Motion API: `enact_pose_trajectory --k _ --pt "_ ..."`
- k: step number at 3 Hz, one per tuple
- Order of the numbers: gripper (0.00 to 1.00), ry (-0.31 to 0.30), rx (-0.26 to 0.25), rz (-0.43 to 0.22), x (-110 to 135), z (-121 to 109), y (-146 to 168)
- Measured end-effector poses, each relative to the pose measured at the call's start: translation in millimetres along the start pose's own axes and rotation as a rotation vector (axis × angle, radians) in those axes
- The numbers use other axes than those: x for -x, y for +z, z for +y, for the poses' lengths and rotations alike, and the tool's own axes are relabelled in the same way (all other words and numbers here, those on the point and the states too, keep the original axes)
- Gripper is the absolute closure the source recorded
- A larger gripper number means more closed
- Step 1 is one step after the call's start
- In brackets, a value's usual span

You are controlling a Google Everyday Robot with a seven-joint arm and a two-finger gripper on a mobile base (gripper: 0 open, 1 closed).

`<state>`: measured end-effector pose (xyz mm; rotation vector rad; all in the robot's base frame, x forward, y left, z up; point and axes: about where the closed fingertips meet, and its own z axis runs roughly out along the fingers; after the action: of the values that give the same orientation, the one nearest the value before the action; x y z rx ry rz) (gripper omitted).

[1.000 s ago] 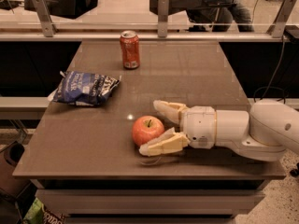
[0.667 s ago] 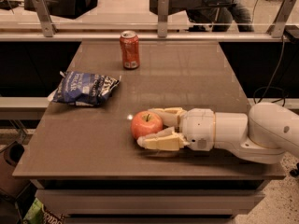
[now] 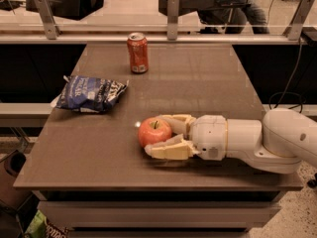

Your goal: Pick apple

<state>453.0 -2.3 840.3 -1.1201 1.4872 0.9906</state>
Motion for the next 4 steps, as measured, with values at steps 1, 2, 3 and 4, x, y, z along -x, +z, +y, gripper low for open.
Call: enact_pose_trajectory --k 1,2,3,4 --pt "1.0 -0.002 0.004 0.001 1.0 1.1 1.6" --pt "1.0 -0.002 0.004 0.001 1.0 1.1 1.6" --pt "1.0 -0.02 0.007 -0.007 12.5 -8.6 -2.3" --pt "1.0 -0.048 0.001 -0.019 30.7 -23.1 -12.3"
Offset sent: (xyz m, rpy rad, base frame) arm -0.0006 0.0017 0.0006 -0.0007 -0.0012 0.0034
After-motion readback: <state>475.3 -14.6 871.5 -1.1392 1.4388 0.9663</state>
